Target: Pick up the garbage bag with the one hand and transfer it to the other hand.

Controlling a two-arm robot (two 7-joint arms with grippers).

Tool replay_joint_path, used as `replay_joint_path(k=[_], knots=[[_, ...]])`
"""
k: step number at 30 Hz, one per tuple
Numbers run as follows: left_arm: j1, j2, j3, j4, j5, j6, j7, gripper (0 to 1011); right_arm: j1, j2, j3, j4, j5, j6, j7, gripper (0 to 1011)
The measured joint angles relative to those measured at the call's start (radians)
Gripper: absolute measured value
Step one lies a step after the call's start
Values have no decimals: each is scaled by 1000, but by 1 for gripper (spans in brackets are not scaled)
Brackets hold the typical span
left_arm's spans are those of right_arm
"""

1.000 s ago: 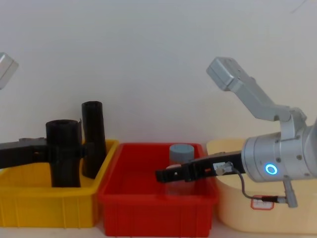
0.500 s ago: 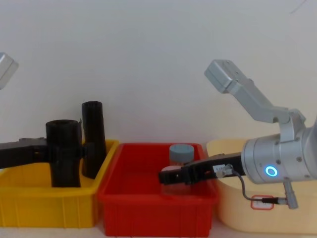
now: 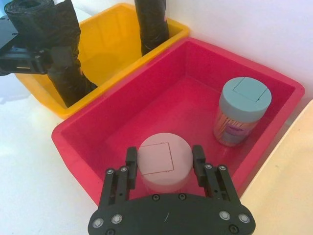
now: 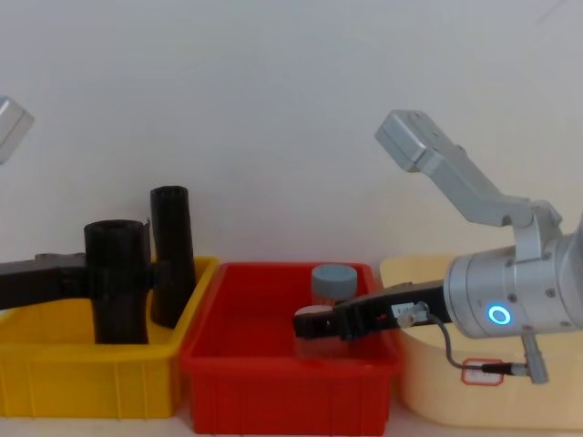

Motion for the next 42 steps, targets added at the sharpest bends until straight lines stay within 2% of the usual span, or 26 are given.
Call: replay_joint_path(k=[7, 9, 13, 29, 36, 42], knots=[[0, 0, 0, 0, 0, 0, 0, 716, 0, 0, -1, 1, -1, 0, 1, 656], [0, 0, 0, 0, 0, 0, 0, 633, 1, 0, -1, 1, -1, 0, 1, 656], [0, 0, 0, 0, 0, 0, 0, 546, 0, 0, -1, 1, -1, 0, 1, 656], [-2, -3, 0, -12, 4, -15, 10, 473, -3, 5, 3, -15, -4, -4, 3, 655], [-16, -12, -9, -47, 5, -34, 17, 472, -14, 21, 21, -74, -7, -20, 1, 656], [-57, -27, -9, -72, 2, -50, 12, 472, -27, 42, 49, -146, -11, -32, -12, 656]])
